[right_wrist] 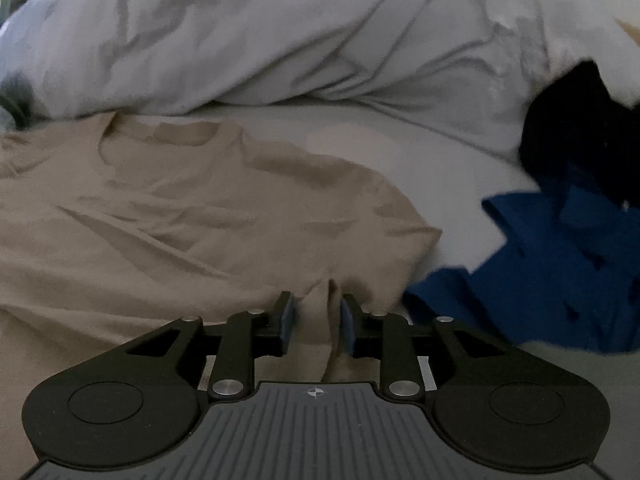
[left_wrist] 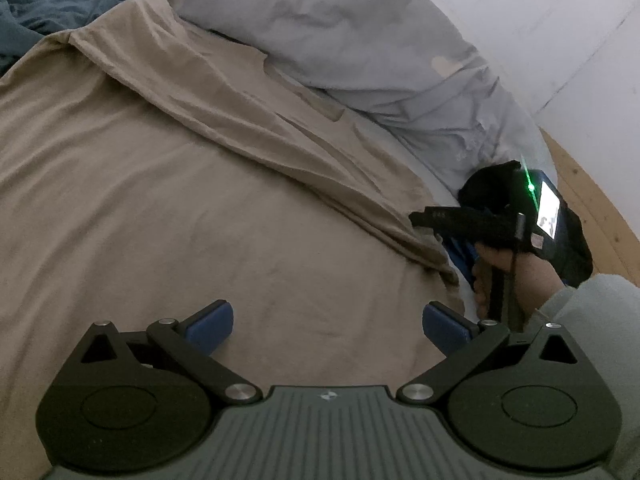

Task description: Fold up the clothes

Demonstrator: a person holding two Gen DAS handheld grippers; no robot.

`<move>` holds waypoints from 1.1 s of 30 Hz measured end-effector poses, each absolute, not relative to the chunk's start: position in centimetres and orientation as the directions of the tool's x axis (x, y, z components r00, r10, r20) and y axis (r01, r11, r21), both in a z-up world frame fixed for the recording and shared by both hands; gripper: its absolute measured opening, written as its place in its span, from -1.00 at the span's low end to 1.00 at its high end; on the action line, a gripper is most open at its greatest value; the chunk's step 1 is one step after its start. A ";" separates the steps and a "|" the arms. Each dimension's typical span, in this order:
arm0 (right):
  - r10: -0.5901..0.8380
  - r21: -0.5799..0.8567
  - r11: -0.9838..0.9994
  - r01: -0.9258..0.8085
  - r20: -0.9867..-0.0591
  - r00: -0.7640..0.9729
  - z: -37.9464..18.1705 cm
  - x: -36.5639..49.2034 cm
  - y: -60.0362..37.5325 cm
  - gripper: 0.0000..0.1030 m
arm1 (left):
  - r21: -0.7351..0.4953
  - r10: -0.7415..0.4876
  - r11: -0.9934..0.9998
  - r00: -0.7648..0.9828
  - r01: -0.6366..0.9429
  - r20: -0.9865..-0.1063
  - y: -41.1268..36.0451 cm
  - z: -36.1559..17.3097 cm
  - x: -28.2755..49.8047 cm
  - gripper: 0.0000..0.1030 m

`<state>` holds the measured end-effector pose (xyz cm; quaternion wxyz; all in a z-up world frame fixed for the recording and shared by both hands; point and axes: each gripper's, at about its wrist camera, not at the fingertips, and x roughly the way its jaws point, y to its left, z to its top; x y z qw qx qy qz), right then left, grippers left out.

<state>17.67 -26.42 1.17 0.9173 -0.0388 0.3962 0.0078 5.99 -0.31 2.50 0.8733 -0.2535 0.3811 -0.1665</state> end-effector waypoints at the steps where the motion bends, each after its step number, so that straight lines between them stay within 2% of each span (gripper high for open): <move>1: -0.031 -0.087 0.995 -0.047 -0.723 0.690 1.1 17.8 -26.2 -0.44 | -0.570 -0.484 0.816 0.653 0.097 -0.582 -0.3 2.5 6.0 1.00; 4: -0.071 -0.146 0.988 -0.049 -0.715 0.696 0.9 18.3 -25.7 -0.52 | -0.570 -0.485 0.816 0.654 0.099 -0.581 -0.2 2.5 6.0 1.00; 5: -0.095 -0.171 0.985 -0.039 -0.704 0.704 0.9 18.2 -25.6 -0.93 | -0.570 -0.484 0.816 0.655 0.099 -0.580 -0.2 2.5 6.0 1.00; 6: -0.107 -0.185 0.982 -0.030 -0.687 0.719 1.2 18.1 -25.5 -0.94 | -0.570 -0.483 0.816 0.656 0.098 -0.580 -0.1 2.5 6.0 1.00; 9: -0.104 -0.182 0.983 -0.020 -0.643 0.758 2.2 17.4 -25.5 -0.94 | -0.573 -0.481 0.815 0.658 0.092 -0.579 0.0 2.5 6.0 1.00; 20: -0.089 -0.194 0.980 -0.032 -0.586 0.806 4.8 17.2 -25.3 -0.94 | -0.577 -0.476 0.813 0.664 0.081 -0.577 0.4 2.5 6.1 1.00; 27: -0.136 -0.222 0.975 -0.029 -0.688 0.713 0.4 19.3 -25.2 -0.93 | -0.582 -0.483 0.808 0.669 0.092 -0.565 0.4 2.7 6.2 1.00; 31: -0.176 -0.233 0.972 0.026 -0.649 0.740 1.1 18.6 -24.7 -0.71 | -0.580 -0.484 0.810 0.662 0.091 -0.573 0.3 2.6 6.3 1.00; 33: -0.158 -0.196 0.980 0.043 -0.624 0.765 2.2 17.7 -24.4 -0.68 | -0.579 -0.486 0.810 0.658 0.092 -0.575 0.3 2.6 6.4 1.00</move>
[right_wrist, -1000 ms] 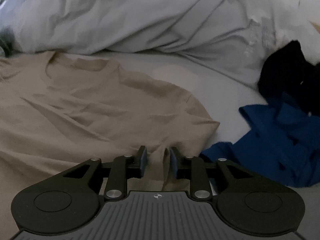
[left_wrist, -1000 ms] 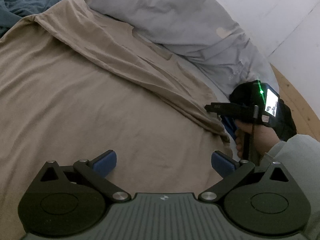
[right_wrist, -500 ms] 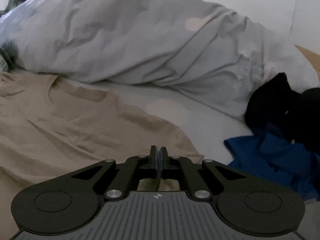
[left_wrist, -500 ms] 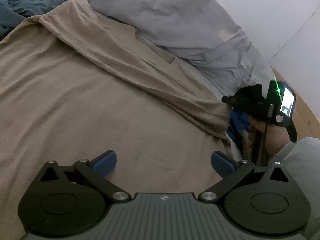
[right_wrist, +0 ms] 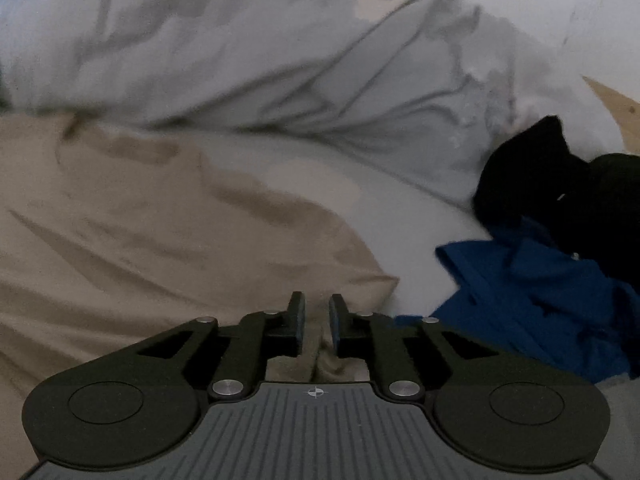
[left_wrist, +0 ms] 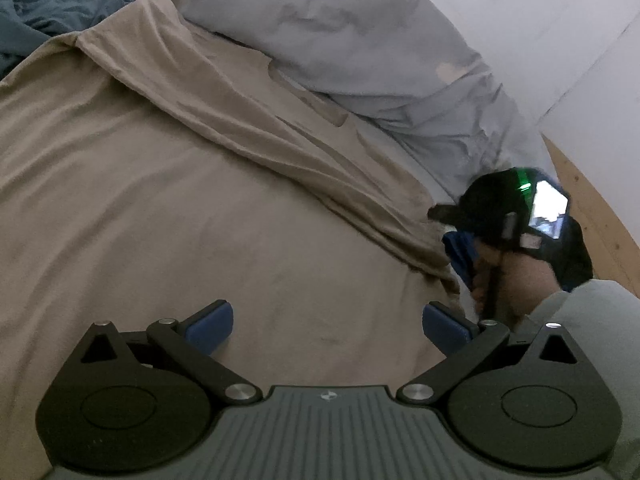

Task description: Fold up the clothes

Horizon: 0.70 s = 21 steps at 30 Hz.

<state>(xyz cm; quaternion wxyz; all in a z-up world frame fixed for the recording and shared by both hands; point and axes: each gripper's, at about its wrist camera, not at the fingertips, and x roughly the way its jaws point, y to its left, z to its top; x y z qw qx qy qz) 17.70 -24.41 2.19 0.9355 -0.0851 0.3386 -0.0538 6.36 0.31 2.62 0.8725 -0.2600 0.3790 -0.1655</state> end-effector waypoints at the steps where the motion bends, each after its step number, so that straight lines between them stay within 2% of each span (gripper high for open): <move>1: -0.121 -0.158 0.987 0.028 -0.613 0.781 2.8 17.1 -24.2 -0.66 | -0.580 -0.487 0.810 0.658 0.093 -0.574 0.3 2.7 6.3 1.00; 4: -0.016 -0.058 0.998 -0.022 -0.577 0.817 4.2 15.1 -23.5 -0.60 | -0.580 -0.484 0.810 0.663 0.093 -0.571 0.3 2.8 6.3 1.00; 7: 0.037 -0.006 0.999 -0.051 -0.593 0.804 3.8 13.7 -23.0 -0.60 | -0.579 -0.482 0.810 0.670 0.095 -0.565 0.3 3.1 6.2 1.00; 11: 0.016 0.008 1.000 -0.015 -0.683 0.730 0.4 13.7 -23.4 -0.60 | -0.574 -0.480 0.812 0.677 0.103 -0.557 0.5 3.7 6.0 1.00; 14: 0.007 0.025 1.000 0.013 -0.669 0.744 0.4 13.2 -23.5 -0.55 | -0.568 -0.477 0.815 0.685 0.112 -0.550 0.5 4.3 5.9 1.00; 15: -0.005 0.012 1.000 0.018 -0.674 0.739 0.8 13.1 -23.1 -0.50 | -0.568 -0.477 0.816 0.686 0.113 -0.550 0.6 4.5 6.0 1.00; 17: -0.001 -0.011 1.000 -0.008 -0.659 0.752 2.0 12.6 -22.1 -0.03 | -0.572 -0.479 0.812 0.692 0.117 -0.540 0.7 5.0 5.9 1.00; 19: 0.002 -0.029 0.999 -0.026 -0.635 0.772 3.5 12.0 -21.5 0.23 | -0.569 -0.479 0.812 0.702 0.128 -0.527 0.7 5.7 5.8 1.00; 21: 0.007 -0.026 0.999 -0.030 -0.615 0.789 5.1 10.8 -21.0 0.30 | -0.565 -0.478 0.813 0.713 0.139 -0.513 0.7 6.3 5.7 1.00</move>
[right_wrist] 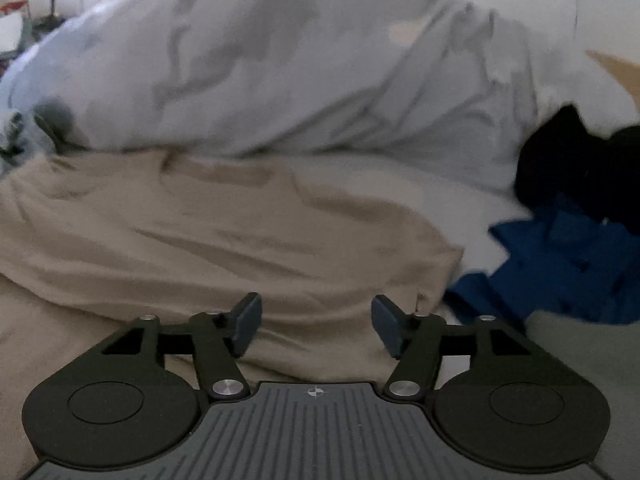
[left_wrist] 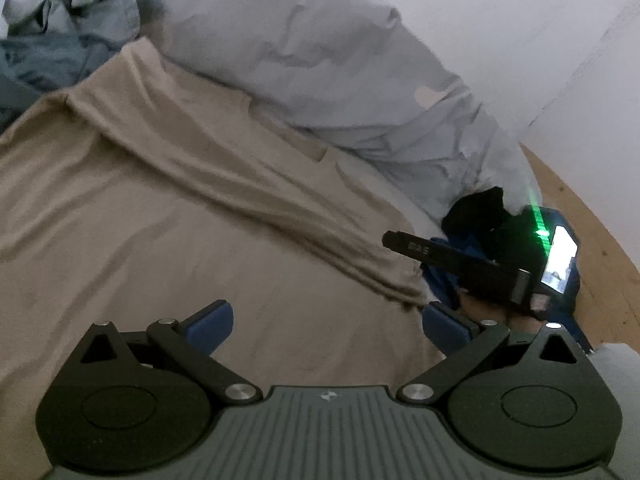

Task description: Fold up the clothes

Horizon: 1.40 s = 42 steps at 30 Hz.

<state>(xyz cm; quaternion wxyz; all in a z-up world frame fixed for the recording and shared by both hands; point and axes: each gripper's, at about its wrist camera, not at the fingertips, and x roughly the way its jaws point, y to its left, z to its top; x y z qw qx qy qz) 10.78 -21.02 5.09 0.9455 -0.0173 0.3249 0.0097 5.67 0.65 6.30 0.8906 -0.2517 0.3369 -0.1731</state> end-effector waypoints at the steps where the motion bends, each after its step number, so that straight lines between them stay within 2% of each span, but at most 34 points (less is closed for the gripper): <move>1: 0.010 -0.025 0.999 -0.031 -0.604 0.797 5.9 10.2 -20.8 0.38 | -0.565 -0.479 0.812 0.717 0.145 -0.506 0.7 6.6 5.6 1.00; 5: 0.017 0.008 1.000 -0.015 -0.577 0.816 8.8 6.6 -21.1 0.72 | -0.559 -0.488 0.811 0.728 0.175 -0.481 0.7 7.2 5.1 1.00; 12: 0.034 0.070 0.998 0.005 -0.557 0.829 11.8 -2.1 -22.6 0.80 | -0.535 -0.499 0.817 0.730 0.217 -0.466 0.6 8.3 4.0 1.00; 16: 0.018 0.097 0.994 0.040 -0.533 0.846 12.9 -7.5 -22.9 0.93 | -0.495 -0.493 0.829 0.755 0.258 -0.433 0.4 9.0 3.2 1.00; 19: 0.023 0.168 0.983 0.078 -0.525 0.851 13.2 -11.1 -23.0 0.96 | -0.425 -0.469 0.857 0.782 0.290 -0.411 -0.1 9.1 2.1 1.00; 23: 0.042 0.238 0.966 0.104 -0.538 0.842 12.6 -14.9 -22.3 0.97 | -0.401 -0.476 0.863 0.760 0.308 -0.441 -0.5 8.2 0.6 1.00; 26: 0.035 0.251 0.961 0.117 -0.529 0.848 12.3 -18.1 -21.3 0.98 | -0.396 -0.500 0.854 0.744 0.338 -0.444 -0.6 7.9 -1.0 1.00; 34: 0.013 0.270 0.955 0.123 -0.452 0.892 11.8 -26.3 -21.1 0.99 | -0.209 -0.511 0.859 0.772 0.467 -0.378 -0.2 9.0 -6.9 1.00; 39: 0.012 0.381 0.909 0.170 -0.429 0.903 11.1 -29.4 -22.9 0.99 | -0.161 -0.482 0.876 0.801 0.455 -0.355 2.7 9.4 -10.5 1.00; 42: 0.019 0.418 0.892 0.170 -0.411 0.911 10.5 -29.8 -22.6 0.99 | -0.109 -0.380 0.924 0.855 0.365 -0.353 5.8 9.0 -12.6 1.00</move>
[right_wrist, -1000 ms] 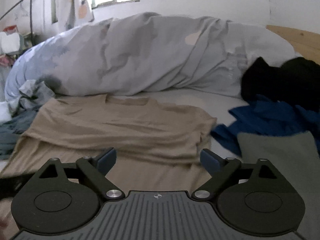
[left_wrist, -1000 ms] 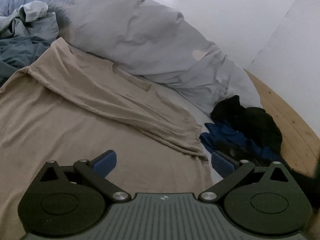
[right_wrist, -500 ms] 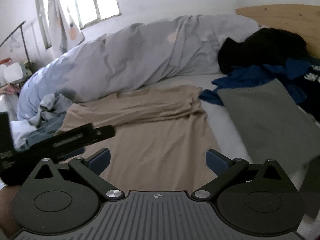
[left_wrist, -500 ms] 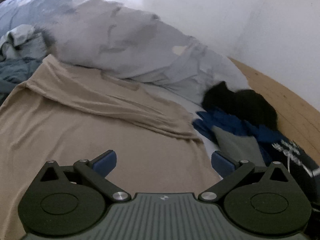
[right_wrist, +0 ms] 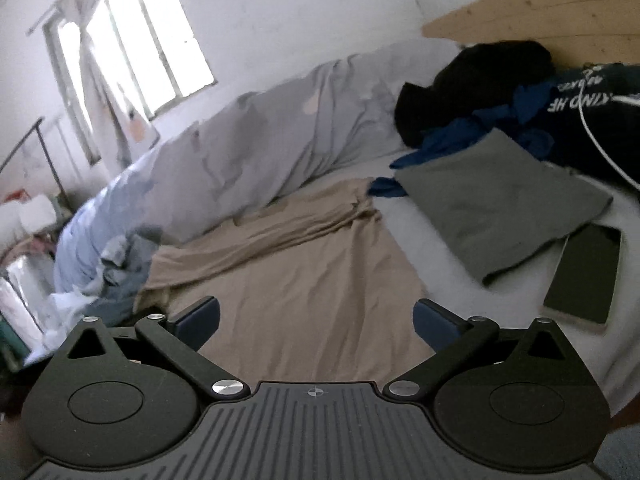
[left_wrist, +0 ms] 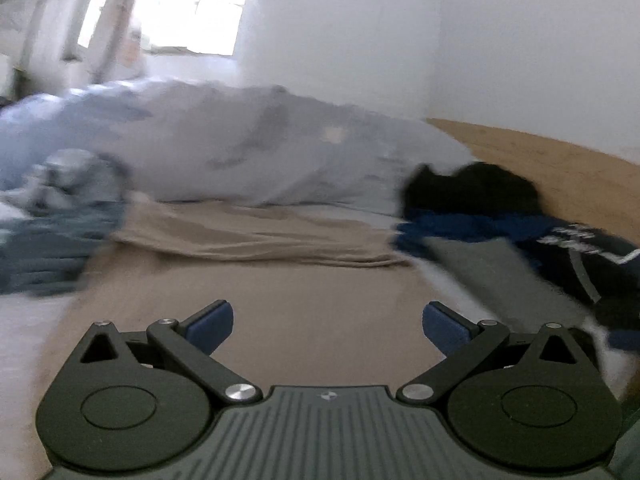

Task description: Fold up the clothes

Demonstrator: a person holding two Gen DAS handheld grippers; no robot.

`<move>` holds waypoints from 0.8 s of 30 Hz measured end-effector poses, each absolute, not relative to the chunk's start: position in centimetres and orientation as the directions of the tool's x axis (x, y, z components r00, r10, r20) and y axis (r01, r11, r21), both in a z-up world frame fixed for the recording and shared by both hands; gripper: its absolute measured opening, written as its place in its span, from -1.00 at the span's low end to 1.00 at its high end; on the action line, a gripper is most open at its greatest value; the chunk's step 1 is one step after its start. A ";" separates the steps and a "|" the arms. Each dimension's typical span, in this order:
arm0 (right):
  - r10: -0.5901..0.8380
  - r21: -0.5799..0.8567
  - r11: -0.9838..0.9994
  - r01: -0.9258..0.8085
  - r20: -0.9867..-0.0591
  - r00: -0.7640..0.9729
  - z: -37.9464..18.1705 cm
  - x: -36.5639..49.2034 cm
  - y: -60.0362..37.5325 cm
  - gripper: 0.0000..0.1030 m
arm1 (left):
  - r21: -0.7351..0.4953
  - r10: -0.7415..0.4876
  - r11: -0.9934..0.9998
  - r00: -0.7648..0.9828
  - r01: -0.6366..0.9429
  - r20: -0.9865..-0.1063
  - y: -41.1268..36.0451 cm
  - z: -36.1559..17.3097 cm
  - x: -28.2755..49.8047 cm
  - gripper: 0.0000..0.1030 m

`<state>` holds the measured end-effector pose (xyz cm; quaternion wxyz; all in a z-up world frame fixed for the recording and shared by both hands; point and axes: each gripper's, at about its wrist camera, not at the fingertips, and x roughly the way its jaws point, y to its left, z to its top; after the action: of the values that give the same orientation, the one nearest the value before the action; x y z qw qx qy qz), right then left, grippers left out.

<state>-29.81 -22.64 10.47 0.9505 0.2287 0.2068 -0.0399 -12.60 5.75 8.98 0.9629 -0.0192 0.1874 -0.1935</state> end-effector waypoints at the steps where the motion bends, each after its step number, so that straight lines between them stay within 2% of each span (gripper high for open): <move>1: 0.020 0.410 0.897 0.166 -0.412 0.911 10.2 -29.8 -22.1 0.99 | -0.095 -0.338 0.940 0.869 0.326 -0.362 6.7 8.9 -13.0 1.00; 5: 0.078 0.372 0.925 0.082 -0.396 0.915 10.1 -28.9 -19.1 0.99 | -0.108 -0.168 0.985 0.903 0.136 -0.396 12.7 8.9 -14.8 1.00; 8: 0.109 0.298 0.955 0.008 -0.374 0.921 9.7 -28.7 -16.5 0.99 | -0.205 -0.086 0.979 0.899 -0.004 -0.430 17.6 8.5 -16.5 1.00; 11: 0.133 0.281 0.960 -0.019 -0.392 0.910 8.6 -28.0 -15.0 0.99 | -0.289 -0.056 0.953 0.888 -0.088 -0.456 20.8 8.2 -18.1 1.00; 16: 0.149 0.236 0.970 -0.053 -0.408 0.901 7.7 -27.5 -13.0 0.99 | -0.253 0.018 0.952 0.857 -0.172 -0.515 21.9 7.9 -18.6 1.00; 24: 0.334 0.055 0.937 -0.345 -0.432 0.838 7.8 -28.9 -7.0 0.99 | -0.278 0.019 0.937 0.828 -0.210 -0.561 23.1 6.4 -19.4 1.00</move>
<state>-28.87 -6.97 7.78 0.9585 -0.0126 0.2231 0.1772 -19.43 23.13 6.36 0.9414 -0.1660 0.2871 0.0610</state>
